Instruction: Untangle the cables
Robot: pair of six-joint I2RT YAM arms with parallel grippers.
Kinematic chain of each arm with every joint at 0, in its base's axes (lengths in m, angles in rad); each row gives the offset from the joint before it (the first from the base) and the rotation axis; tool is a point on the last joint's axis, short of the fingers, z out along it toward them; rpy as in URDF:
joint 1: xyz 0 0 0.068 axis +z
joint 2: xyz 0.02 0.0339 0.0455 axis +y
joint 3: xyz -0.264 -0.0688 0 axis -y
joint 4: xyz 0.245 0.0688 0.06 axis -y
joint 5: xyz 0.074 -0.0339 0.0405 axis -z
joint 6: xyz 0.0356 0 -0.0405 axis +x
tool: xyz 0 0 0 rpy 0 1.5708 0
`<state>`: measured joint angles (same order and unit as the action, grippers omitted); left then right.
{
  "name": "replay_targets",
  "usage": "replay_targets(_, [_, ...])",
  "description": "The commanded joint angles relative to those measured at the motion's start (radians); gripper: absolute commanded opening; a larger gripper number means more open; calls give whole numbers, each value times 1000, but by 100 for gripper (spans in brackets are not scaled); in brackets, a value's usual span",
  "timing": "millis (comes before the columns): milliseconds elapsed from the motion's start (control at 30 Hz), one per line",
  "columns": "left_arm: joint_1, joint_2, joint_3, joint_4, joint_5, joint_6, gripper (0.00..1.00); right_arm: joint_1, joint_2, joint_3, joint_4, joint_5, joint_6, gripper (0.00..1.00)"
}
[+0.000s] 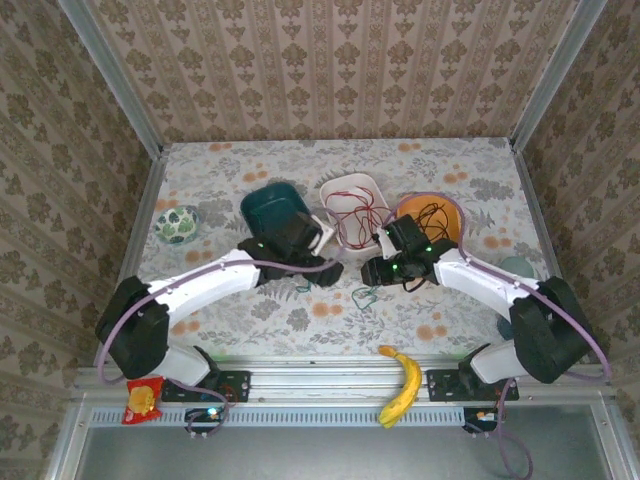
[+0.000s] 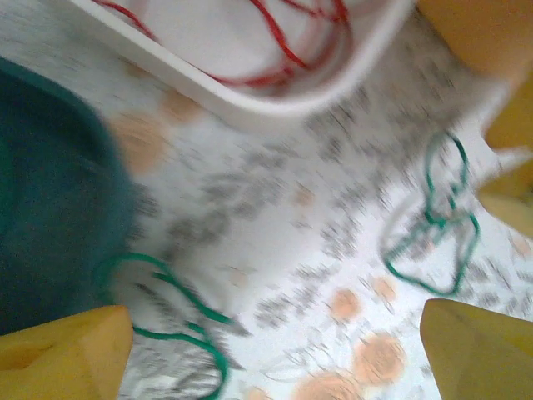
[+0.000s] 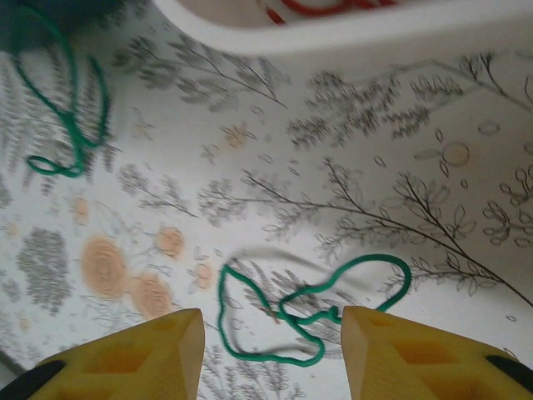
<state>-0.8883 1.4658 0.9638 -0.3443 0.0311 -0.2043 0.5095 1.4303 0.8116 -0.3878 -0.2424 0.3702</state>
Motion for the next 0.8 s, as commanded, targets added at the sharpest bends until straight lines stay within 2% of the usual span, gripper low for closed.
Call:
replay_targets(0, [-60,38,-19,58,65,67,89,5,36,-10,-39,49,18,47])
replay_targets(100, [-113,100,-11,105,51,84,89,1,66,-1,-42,87,38,46])
replay_targets(200, [-150,172,1,164,-30,80,84,-8,81,1,-42,106,58,45])
replay_targets(400, [-207,323,44,256,-145,107,71,-32,93,-6,-33,111,71,44])
replay_targets(633, [-215,420,82,311,-151,127,62,-53,72,-23,-17,80,82,43])
replay_targets(767, [-215,407,53,354,-74,141,61,-54,64,-26,-19,69,74,43])
